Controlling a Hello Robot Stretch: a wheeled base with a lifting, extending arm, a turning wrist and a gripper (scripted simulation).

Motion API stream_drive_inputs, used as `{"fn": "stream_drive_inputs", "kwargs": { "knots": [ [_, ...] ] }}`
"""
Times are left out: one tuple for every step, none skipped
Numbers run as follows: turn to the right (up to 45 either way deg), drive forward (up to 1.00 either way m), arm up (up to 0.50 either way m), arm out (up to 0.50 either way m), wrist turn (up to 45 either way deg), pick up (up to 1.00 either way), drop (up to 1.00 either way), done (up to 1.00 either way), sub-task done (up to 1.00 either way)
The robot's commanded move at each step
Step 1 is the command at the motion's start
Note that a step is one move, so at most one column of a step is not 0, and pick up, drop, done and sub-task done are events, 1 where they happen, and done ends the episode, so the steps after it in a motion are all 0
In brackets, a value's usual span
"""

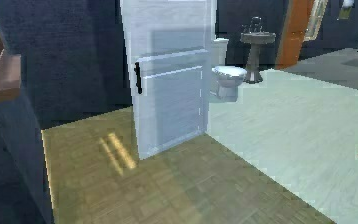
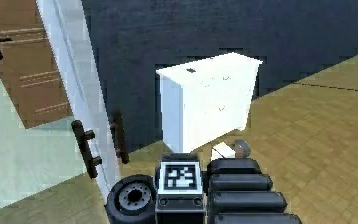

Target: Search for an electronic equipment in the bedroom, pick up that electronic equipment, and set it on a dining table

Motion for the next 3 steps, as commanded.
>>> {"fn": "stream_drive_inputs", "kwargs": {
  "knots": [
    [0.0,0.5,0.0,0.0,0.0,0.0,0.0,0.0,0.0],
    [39.0,0.0,0.0,0.0,0.0,0.0,0.0,0.0,0.0],
    [0.0,1.0,0.0,0.0,0.0,0.0,0.0,0.0,0.0]
  ]
}}
